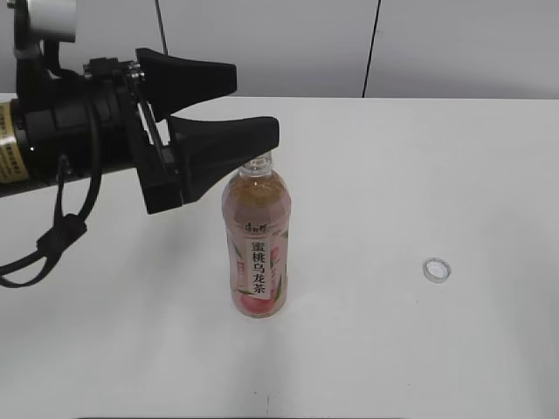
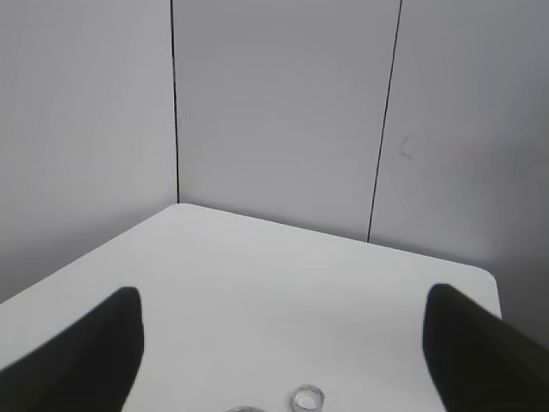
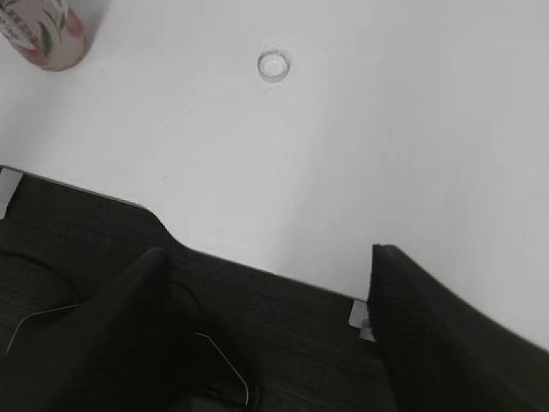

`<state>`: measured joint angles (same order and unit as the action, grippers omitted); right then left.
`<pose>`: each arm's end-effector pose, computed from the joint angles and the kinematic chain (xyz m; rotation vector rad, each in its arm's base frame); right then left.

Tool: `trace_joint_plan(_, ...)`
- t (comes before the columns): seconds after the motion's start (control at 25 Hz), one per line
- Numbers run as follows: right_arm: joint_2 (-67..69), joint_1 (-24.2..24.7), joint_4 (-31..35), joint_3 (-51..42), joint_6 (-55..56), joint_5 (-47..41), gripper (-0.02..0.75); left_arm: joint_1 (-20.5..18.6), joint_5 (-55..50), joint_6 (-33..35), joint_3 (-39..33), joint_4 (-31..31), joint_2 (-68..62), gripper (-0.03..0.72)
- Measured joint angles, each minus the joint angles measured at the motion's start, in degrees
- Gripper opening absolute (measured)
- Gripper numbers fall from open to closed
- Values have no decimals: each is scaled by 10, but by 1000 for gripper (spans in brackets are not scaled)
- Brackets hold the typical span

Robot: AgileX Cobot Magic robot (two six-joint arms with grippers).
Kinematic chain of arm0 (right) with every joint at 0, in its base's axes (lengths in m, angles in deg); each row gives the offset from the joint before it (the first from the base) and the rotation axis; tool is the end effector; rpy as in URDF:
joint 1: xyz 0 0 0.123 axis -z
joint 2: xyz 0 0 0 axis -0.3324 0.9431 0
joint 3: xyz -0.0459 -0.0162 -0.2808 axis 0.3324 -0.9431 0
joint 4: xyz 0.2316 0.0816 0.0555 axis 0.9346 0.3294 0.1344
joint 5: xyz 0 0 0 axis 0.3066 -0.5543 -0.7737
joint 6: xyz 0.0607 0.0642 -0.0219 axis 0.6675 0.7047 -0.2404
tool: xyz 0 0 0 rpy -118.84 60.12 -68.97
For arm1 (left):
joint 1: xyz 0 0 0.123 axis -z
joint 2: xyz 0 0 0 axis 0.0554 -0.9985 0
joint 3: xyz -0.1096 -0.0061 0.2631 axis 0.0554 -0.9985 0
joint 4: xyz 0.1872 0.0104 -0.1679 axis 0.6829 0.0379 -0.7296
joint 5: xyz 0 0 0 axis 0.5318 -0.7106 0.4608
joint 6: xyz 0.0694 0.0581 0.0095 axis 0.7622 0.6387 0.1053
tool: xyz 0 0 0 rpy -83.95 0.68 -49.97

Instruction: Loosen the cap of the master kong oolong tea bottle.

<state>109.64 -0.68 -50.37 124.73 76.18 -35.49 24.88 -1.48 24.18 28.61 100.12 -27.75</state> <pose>0.0336 0.0138 0.3139 -0.4891 2.3503 0.1580 0.2324 -0.1647 0.2391 0.9390 1.4001 -0.9471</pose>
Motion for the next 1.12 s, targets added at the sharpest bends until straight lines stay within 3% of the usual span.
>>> trace_joint_plan(0.32,-117,0,-1,-60,-7,-1,532,0,-126,-73,0,42,107,590)
trace_joint_plan(0.72,-137,0,-15,-71,-12,-2,532,0,-431,-82,0,52,197,585)
trace_joint_plan(0.92,-137,0,-17,-71,-14,-2,532,0,-627,-87,0,-102,197,585)
trace_joint_plan(1.12,-137,0,-19,-71,-14,-2,532,2,-728,-82,0,-273,204,575)
